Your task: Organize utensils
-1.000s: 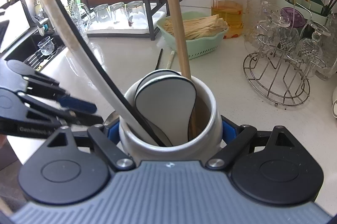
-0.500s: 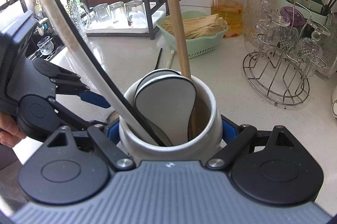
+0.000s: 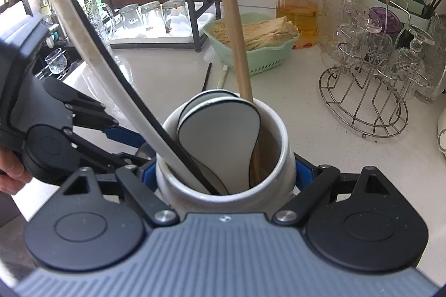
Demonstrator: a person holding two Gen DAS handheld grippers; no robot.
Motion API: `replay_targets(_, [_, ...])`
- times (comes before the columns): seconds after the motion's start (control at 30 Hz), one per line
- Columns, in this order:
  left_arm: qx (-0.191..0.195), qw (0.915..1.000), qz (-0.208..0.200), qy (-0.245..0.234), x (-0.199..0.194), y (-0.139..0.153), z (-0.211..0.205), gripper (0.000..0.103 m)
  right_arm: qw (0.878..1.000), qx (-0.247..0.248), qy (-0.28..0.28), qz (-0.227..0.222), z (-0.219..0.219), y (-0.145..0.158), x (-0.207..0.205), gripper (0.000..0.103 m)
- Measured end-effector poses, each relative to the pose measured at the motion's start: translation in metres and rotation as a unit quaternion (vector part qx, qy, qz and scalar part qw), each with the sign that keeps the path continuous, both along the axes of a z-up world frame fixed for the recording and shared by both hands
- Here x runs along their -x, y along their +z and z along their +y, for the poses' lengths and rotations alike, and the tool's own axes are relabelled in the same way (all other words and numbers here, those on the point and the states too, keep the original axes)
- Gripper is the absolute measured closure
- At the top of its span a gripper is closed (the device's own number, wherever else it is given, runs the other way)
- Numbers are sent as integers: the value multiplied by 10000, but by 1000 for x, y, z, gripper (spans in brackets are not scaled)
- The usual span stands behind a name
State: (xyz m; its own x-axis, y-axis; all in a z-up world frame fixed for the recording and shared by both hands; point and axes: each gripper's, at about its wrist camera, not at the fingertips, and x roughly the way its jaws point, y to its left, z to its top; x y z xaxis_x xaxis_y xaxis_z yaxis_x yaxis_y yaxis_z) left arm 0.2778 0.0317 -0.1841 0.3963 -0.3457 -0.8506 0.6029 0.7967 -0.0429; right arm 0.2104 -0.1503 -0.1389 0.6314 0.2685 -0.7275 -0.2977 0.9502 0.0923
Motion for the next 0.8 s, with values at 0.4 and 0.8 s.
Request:
replay_targets(0.4, [592,9927,-472,938,27,62,24,61,10000,25,14,-54,1,0,0,11])
replay_targets(0.8, [1053,9793,-1012,1405,59,127,21,61,9999,10,111,-116,1,-1,2,11])
